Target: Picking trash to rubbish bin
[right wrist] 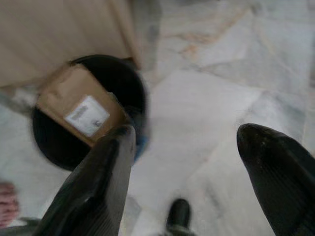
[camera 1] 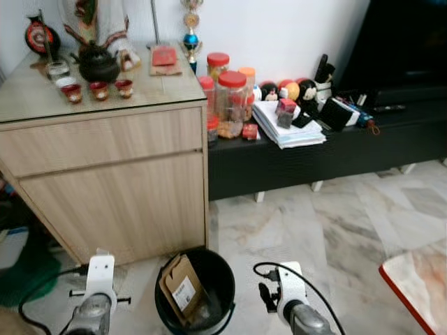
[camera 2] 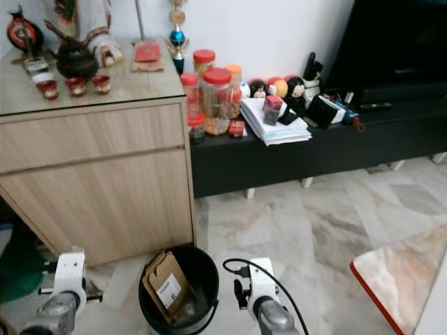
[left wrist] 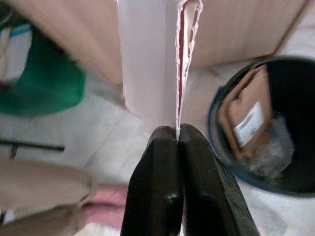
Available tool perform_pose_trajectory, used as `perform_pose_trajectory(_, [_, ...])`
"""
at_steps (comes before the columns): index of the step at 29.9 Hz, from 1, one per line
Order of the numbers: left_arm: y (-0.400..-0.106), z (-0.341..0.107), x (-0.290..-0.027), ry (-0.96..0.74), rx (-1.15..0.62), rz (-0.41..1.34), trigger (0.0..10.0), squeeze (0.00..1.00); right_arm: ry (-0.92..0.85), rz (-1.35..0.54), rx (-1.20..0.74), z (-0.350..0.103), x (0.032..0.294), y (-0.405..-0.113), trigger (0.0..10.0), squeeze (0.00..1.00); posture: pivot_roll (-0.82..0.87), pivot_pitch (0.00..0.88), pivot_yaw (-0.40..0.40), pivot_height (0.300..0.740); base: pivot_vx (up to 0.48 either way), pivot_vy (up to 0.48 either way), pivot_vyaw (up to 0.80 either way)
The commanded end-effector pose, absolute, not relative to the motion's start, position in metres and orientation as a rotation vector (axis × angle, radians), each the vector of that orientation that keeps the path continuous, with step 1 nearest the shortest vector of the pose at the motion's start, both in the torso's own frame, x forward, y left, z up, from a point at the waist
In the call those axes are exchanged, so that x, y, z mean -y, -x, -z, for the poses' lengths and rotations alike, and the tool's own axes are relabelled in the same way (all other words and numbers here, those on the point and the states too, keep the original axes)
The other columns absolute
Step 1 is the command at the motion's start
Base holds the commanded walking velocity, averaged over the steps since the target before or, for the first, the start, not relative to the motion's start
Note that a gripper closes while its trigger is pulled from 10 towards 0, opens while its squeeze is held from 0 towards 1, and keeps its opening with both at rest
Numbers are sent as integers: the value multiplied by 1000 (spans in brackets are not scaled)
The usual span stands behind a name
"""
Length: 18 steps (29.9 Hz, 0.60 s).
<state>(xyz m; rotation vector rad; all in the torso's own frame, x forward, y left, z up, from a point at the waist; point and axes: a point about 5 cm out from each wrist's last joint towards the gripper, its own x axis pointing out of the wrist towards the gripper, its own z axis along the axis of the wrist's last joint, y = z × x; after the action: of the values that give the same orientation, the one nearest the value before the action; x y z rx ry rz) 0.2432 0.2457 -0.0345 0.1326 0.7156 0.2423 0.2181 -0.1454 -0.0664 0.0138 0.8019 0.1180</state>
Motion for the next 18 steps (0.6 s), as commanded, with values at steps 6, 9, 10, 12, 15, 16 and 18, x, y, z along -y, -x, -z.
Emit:
perform_pose_trajectory(6, [-256,29,-233,-137,-707,-137,10000,0,-18,-145,-785,62,143,-225,10000,0,-23,0,-27,740,354,0,0])
perform_pose_trajectory(9, [-262,28,-221,-99,-699,-59,10000,0,-8,-193,-766,58,139,-231,10000,0,-30,0,-28,740,95,0,0])
perform_pose_trajectory(10, [-265,27,-216,-95,-694,-26,10000,0,-8,-215,-759,56,136,-233,10000,0,-30,0,-28,740,0,0,0])
perform_pose_trajectory(12, [-270,24,-203,-66,-681,48,10000,0,-11,-262,-741,52,131,-239,10000,0,-35,0,-30,740,0,0,0])
perform_pose_trajectory(15, [-277,21,-184,-48,-666,162,10000,0,-16,-320,-716,46,125,-247,10000,0,-39,0,-33,740,0,0,0])
perform_pose_trajectory(16, [-278,20,-179,-60,-667,192,10000,0,-10,-342,-704,43,122,-250,10000,0,-39,0,-33,740,0,0,0])
perform_pose_trajectory(18, [-280,20,-171,-70,-676,225,10000,0,-17,-372,-689,40,118,-254,10000,0,-45,0,-35,740,0,0,0])
